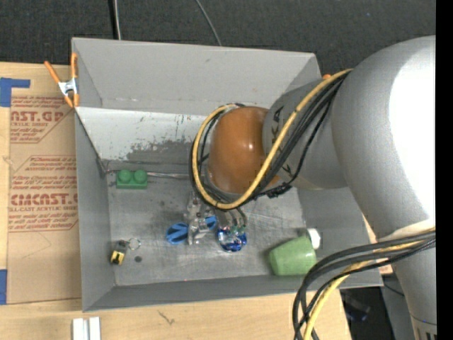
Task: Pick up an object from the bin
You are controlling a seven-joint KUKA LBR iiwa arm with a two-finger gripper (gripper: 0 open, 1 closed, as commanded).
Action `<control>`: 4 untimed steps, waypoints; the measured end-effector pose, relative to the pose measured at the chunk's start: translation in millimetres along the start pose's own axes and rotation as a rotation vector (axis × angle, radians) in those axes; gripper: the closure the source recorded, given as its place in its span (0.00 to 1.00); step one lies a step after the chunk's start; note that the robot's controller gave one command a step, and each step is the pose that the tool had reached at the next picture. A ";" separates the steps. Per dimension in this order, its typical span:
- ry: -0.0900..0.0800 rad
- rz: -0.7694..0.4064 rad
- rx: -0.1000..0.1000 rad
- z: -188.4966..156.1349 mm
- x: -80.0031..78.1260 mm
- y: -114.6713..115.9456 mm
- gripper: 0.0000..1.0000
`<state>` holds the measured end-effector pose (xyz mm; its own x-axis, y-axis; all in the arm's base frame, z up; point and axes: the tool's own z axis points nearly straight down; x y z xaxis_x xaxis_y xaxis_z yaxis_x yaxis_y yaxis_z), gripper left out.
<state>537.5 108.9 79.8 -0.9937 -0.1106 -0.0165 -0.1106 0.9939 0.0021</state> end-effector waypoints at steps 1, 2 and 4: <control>0.010 0.000 0.001 -46.9 -2.3 0.4 1.00; 0.014 0.000 0.002 -52.8 -2.9 0.6 1.00; 0.011 0.000 0.002 -105.7 -5.6 1.1 1.00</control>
Offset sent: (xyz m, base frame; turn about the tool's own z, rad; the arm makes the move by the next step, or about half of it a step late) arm -0.0001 -0.0001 0.0442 0.0000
